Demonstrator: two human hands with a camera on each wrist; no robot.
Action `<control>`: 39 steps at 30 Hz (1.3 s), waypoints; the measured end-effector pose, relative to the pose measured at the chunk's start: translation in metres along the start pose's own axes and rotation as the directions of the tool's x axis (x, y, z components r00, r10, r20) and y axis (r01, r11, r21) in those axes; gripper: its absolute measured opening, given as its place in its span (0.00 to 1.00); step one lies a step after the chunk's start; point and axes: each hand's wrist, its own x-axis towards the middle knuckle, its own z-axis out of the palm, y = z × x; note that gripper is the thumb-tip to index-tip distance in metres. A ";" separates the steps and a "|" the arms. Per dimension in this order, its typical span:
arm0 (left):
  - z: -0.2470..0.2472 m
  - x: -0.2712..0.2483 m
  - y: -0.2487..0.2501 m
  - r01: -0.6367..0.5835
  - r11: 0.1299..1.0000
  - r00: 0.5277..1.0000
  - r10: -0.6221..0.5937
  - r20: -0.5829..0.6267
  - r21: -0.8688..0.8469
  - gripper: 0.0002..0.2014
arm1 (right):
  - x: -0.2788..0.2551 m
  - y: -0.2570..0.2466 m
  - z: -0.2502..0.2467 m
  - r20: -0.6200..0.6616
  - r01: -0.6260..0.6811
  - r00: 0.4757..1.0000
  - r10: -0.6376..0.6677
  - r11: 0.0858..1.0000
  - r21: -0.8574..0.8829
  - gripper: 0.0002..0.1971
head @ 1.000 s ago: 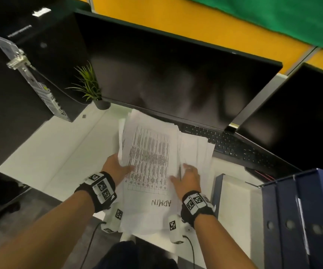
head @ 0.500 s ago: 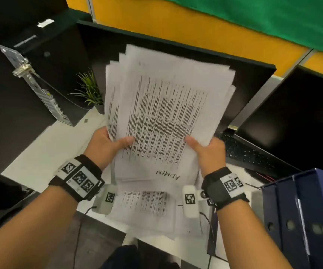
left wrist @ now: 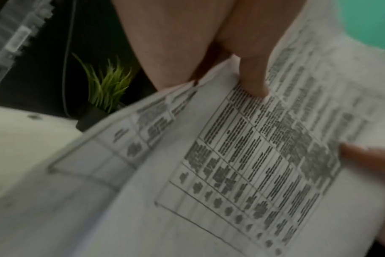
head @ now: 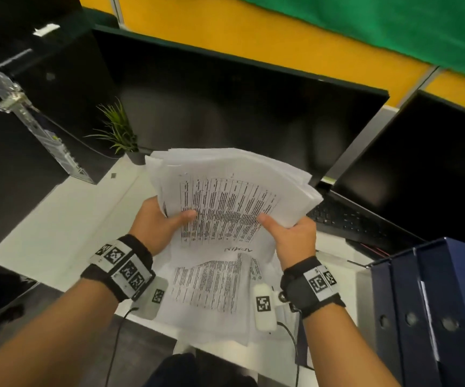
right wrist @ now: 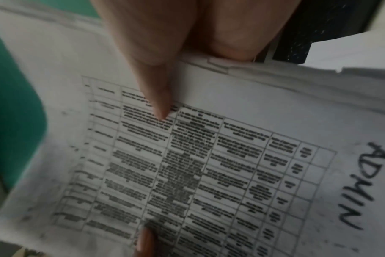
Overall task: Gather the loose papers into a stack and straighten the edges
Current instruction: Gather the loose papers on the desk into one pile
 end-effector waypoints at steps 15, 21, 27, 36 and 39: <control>-0.035 0.008 -0.005 -0.035 0.997 0.947 0.012 -0.321 -0.067 0.11 | -0.025 0.120 0.046 -0.093 -0.281 0.871 0.483 0.335 -0.899 0.64; -0.048 0.002 -0.004 -0.025 0.989 0.923 -0.032 -0.384 -0.144 0.17 | -0.012 0.128 0.060 -0.180 -0.423 0.814 0.553 0.350 -0.836 0.67; -0.046 0.003 -0.007 -0.003 0.984 0.932 -0.061 -0.358 -0.175 0.19 | -0.004 0.126 0.056 -0.205 -0.514 0.770 0.604 0.396 -0.761 0.45; -0.056 0.002 -0.005 -0.009 0.975 0.935 -0.071 -0.349 -0.223 0.13 | -0.022 0.126 0.087 -0.281 -0.456 0.793 0.540 0.220 -0.862 0.52; -0.059 0.001 -0.002 -0.008 0.974 0.936 -0.072 -0.343 -0.228 0.12 | -0.024 0.128 0.087 -0.260 -0.476 0.810 0.526 0.331 -0.815 0.57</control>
